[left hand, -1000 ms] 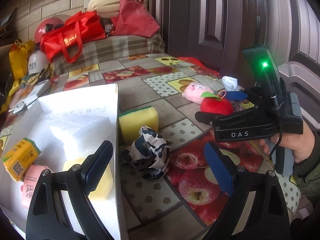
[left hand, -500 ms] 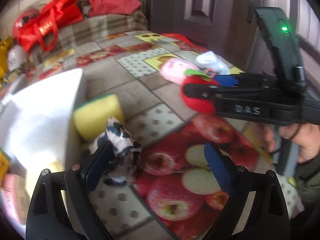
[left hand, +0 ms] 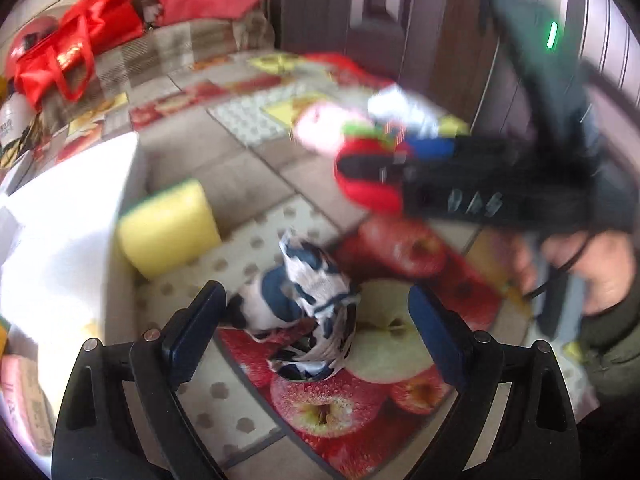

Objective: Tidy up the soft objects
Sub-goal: 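Grasp the blue-white patterned cloth with the left tool while the right tool grasps the red apple plush, then carry the patterned cloth and apple plush over the white tray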

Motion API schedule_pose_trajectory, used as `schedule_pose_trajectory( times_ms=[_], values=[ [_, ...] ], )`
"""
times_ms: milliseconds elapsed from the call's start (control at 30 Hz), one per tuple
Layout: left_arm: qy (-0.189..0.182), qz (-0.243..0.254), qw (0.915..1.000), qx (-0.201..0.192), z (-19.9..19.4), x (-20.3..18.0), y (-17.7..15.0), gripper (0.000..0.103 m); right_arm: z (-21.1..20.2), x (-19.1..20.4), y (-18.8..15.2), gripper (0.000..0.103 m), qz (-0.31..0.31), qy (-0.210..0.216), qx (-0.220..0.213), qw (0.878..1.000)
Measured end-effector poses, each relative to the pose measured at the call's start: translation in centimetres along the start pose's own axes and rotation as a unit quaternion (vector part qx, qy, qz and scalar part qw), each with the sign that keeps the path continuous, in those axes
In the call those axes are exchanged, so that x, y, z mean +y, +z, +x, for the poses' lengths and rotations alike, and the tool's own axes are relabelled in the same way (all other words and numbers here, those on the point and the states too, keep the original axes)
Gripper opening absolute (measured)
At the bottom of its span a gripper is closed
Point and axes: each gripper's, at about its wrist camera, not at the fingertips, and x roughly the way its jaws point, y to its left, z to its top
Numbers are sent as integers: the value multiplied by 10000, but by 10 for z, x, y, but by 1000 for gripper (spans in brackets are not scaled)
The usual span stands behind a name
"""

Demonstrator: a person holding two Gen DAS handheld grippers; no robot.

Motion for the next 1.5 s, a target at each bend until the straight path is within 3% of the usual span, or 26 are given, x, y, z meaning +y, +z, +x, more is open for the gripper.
schedule_pose_trajectory(
  times_ms=[33, 67, 133, 233, 367, 533, 733, 867, 1500],
  values=[
    [59, 75, 9999, 115, 4, -3, 0, 83, 0, 0, 0, 56, 4, 5, -1, 10000],
    [38, 107, 9999, 122, 5, -4, 0, 61, 0, 0, 0, 56, 4, 7, -2, 10000],
    [16, 85, 10000, 44, 1, -4, -2, 40, 0, 0, 0, 56, -12, 40, -10, 10000],
    [-47, 22, 10000, -39, -2, -3, -5, 28, -6, 4, -1, 56, -151, 216, -176, 9995],
    [-79, -62, 9987, -493, -13, 0, -6, 27, -23, 13, -4, 55, -400, 270, -654, 9967],
    [-132, -199, 9887, -1482, -49, 8, -18, 27, -40, 22, -9, 55, -579, 101, -1130, 9919],
    [194, -56, 9769, -2126, -79, 8, -31, 27, -60, 34, -17, 55, -554, -64, -1527, 9867],
    [323, -71, 9744, -2223, -90, 14, -38, 27, -65, 39, -16, 55, -424, -55, -1684, 9848],
    [1045, -521, 9596, -2558, -120, 70, -70, 28, -53, 80, -17, 55, -695, -139, -1625, 9842]
  ],
)
